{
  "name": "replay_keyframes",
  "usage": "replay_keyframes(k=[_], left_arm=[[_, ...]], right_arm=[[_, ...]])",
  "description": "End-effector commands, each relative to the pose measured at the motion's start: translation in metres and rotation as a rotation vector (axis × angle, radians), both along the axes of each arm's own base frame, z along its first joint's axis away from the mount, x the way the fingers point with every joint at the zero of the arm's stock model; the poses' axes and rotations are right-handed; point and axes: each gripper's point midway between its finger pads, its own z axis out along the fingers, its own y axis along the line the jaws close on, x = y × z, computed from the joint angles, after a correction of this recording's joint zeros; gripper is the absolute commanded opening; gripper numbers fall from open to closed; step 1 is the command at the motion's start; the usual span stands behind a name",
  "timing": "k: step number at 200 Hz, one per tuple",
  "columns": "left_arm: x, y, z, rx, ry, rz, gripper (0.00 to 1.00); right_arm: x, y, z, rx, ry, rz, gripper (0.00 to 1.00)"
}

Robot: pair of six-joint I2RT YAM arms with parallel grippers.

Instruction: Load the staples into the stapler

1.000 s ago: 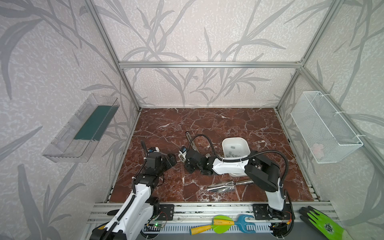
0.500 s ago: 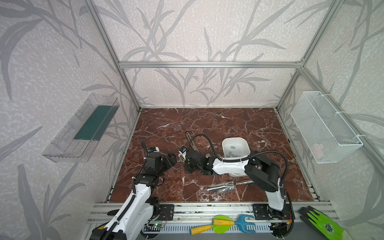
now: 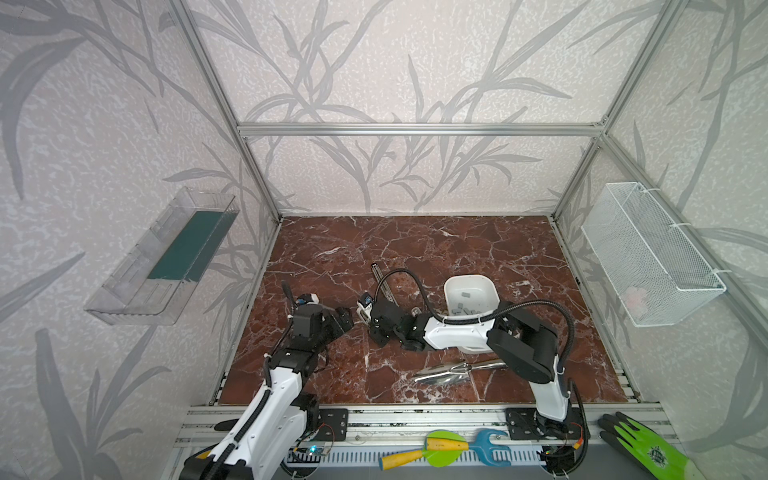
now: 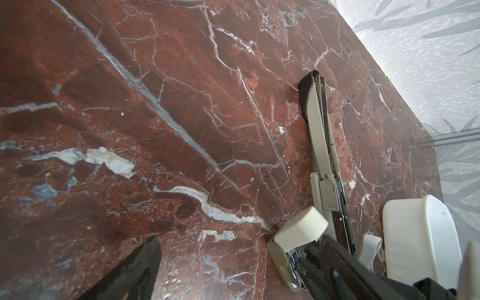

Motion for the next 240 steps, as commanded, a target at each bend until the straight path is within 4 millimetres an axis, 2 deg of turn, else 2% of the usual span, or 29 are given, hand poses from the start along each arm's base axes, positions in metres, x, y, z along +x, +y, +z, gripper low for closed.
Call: replay_keyframes(k=[1,89,101,115,125,167,200,219,240], left_arm=[[0.002,0.002,0.001,0.001,-0.008,0.005,0.96],[0.002,0.001,0.001,0.001,-0.01,0.004,0.96],[0.002,0.001,0.001,0.0,-0.009,0.004,0.96],[0.002,0.001,0.001,0.0,-0.011,0.003,0.96],[0.002,0.001,0.002,-0.001,-0.013,0.002,0.96],[0.005,-0.001,0.011,0.004,-0.056,-0.017,0.95],[0.009,-0.008,0.029,-0.036,-0.145,-0.041,0.95],[0.012,-0.013,0.033,-0.081,-0.186,-0.046,0.95],[0.014,-0.015,0.029,-0.091,-0.171,-0.054,0.95]], right_arm=[[0.002,0.009,-0.001,0.008,-0.013,0.004,0.11],[0.0,0.01,-0.003,0.009,0.001,0.008,0.11],[-0.002,0.007,-0.006,0.004,0.013,0.004,0.14],[-0.004,0.006,-0.007,0.003,0.017,0.0,0.23],[-0.003,0.003,-0.005,-0.001,0.016,-0.005,0.24],[-0.003,-0.003,0.021,0.044,-0.02,-0.019,0.36],[0.003,-0.002,0.039,0.085,-0.048,-0.041,0.35],[0.007,-0.001,0.038,0.083,-0.053,-0.065,0.33],[0.012,0.003,0.029,0.059,-0.044,-0.082,0.32]])
